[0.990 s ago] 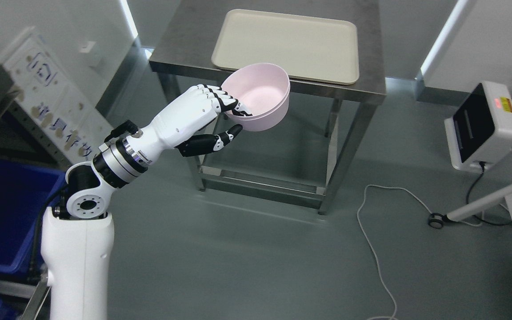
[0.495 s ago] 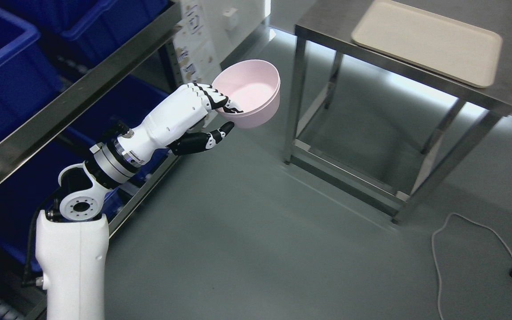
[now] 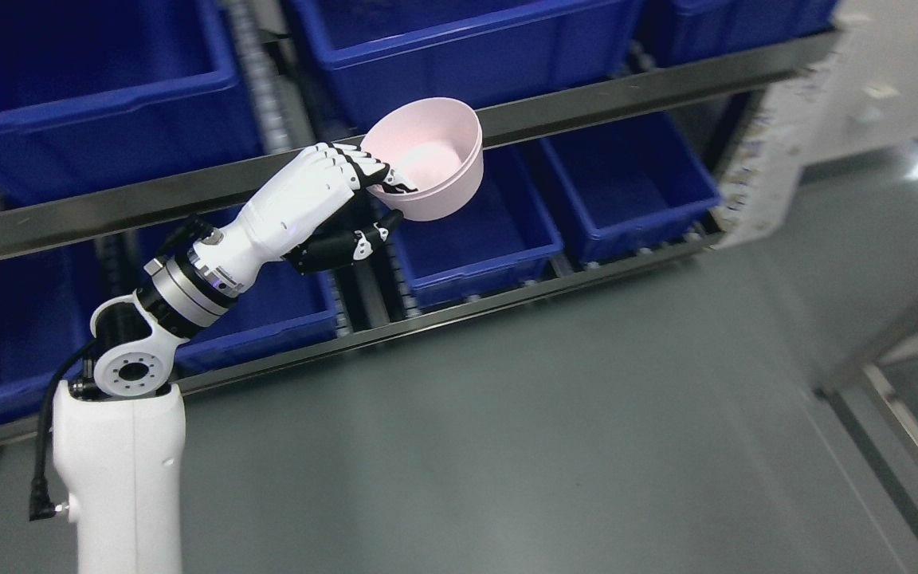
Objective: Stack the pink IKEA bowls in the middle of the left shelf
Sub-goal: 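Carry the stacked bowls in the left hand while turning toward the blue bins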
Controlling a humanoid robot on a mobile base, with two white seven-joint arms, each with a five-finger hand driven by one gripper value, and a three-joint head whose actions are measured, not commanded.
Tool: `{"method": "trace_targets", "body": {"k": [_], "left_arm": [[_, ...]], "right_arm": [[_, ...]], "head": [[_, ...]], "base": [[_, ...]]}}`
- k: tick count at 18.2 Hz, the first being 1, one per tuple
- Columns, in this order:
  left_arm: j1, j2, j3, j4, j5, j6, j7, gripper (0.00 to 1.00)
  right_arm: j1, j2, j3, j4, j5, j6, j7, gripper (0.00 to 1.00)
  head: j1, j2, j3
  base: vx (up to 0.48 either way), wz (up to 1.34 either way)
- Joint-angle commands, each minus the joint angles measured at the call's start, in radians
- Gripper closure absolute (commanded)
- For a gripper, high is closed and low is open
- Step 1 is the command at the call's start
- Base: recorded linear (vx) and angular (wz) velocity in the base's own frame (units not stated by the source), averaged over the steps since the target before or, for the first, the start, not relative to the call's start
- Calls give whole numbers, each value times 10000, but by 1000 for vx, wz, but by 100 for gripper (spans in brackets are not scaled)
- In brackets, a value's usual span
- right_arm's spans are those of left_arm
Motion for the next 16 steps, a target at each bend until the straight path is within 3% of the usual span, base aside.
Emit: {"method": "trace_targets", "body": {"k": [1, 5, 8, 12, 16], "left_arm": [[-61, 174, 345, -3, -9, 15, -7, 97], [-550, 174, 315, 74, -40, 137, 9, 97], [-1804, 174, 192, 318, -85, 779, 9, 97], [-3938, 174, -7, 1697, -759, 935, 24, 97], [-4677, 174, -513, 2818, -1220, 935, 70, 97]], "right_arm": [[291, -175, -107, -337, 0, -10, 7, 0], [291, -175, -108, -337, 0, 6, 7, 0], [291, -175, -107, -337, 0, 5, 7, 0], [291, -175, -123, -337, 0, -10, 7, 0], [291, -175, -107, -337, 0, 5, 7, 0]], "head": [[0, 0, 0], [0, -5, 0], [0, -5, 0], [0, -7, 0], [0, -6, 0]], "base": [[-191, 1471], [-150, 1336], [-53, 979], [33, 429], [72, 90]]}}
